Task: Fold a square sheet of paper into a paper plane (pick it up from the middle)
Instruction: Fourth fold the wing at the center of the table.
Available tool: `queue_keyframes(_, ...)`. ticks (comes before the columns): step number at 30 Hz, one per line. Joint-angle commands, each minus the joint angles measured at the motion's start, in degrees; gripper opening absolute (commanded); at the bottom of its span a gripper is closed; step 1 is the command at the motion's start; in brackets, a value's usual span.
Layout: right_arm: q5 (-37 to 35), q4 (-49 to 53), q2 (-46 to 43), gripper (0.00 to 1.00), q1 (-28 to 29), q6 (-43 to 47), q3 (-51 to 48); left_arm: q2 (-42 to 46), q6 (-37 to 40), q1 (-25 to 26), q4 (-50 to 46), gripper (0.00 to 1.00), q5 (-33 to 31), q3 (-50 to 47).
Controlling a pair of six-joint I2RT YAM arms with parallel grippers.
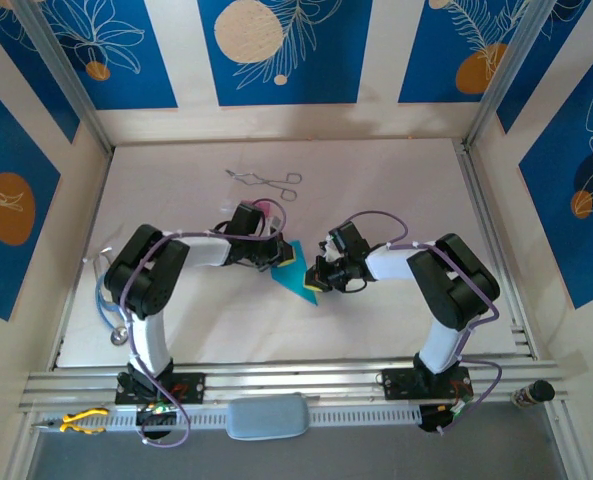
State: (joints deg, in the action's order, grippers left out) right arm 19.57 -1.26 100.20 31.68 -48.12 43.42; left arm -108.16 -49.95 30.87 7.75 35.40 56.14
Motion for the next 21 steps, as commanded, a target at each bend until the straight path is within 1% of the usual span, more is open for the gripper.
queue_keyframes(1,-3.34,6.23,1.74,0.0,0.0,0.21,-1.33,1.9,0.43,1.84,-2.63,0.03,-0.51,0.82)
queue_keyframes(6,-3.59,6.6,1.5,0.0,0.05,0.31,-1.22,1.56,-1.08,4.11,-3.07,0.02,-1.93,-1.47)
queue_keyframes(11,-3.65,6.51,1.41,0.0,0.05,0.32,-1.71,-0.26,-1.81,5.03,-0.89,0.03,-0.94,-3.36)
queue_keyframes(13,-3.85,6.48,1.38,0.0,0.04,0.33,-1.93,-0.72,-1.11,5.01,-1.48,0.03,-1.49,-3.79)
queue_keyframes(17,-4.31,6.96,1.37,0.0,0.0,0.65,-2.2,-1.35,2.08,4.73,-5.93,0.02,-4.31,-2.66)
queue_keyframes(21,-5.06,8.06,1.35,0.0,0.04,1.28,-2.35,-2.01,2.27,2.79,-5.31,0.02,-4.93,-2.35)
